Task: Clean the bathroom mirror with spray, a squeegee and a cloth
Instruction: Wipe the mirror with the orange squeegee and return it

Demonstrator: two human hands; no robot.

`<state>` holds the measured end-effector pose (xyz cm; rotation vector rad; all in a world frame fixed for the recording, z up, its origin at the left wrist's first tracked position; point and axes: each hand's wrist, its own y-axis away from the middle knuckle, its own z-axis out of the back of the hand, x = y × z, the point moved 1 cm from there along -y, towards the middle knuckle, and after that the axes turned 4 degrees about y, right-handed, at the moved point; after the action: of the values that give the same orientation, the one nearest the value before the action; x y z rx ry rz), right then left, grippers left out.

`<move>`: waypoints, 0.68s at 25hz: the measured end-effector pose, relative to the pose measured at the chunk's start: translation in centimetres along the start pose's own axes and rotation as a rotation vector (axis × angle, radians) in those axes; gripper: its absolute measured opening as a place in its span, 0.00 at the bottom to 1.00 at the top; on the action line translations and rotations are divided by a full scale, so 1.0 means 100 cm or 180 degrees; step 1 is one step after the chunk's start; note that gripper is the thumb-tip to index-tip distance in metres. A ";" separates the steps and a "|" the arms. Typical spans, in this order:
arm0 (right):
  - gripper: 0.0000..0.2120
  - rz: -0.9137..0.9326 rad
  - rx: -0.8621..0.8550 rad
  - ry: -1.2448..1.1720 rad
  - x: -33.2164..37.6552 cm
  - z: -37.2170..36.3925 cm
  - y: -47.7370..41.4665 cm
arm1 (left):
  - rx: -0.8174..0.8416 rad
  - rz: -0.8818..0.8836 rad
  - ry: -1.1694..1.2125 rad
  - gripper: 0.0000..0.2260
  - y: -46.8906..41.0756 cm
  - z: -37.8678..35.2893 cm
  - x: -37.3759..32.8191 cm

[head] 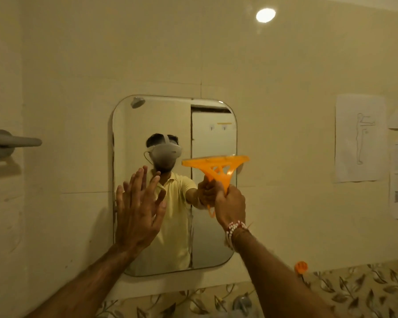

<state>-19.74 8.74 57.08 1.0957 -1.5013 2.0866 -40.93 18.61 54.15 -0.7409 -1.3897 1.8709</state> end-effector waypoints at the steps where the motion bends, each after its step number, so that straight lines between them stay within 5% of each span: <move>1: 0.17 -0.0066 0.0014 -0.0005 -0.020 -0.002 0.016 | 0.0027 0.0002 -0.0015 0.31 0.004 -0.002 0.002; 9: 0.18 -0.0489 0.0329 0.0371 -0.125 0.003 0.119 | 0.0194 0.0084 -0.0076 0.29 0.042 -0.008 0.017; 17: 0.18 0.0201 0.0659 0.0224 -0.034 -0.043 0.116 | -0.0107 0.0086 0.0031 0.24 0.032 0.023 0.032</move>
<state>-26.89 8.84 46.45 1.0451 -1.3267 2.3409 -45.30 19.18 51.51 -0.7880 -1.4149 1.8662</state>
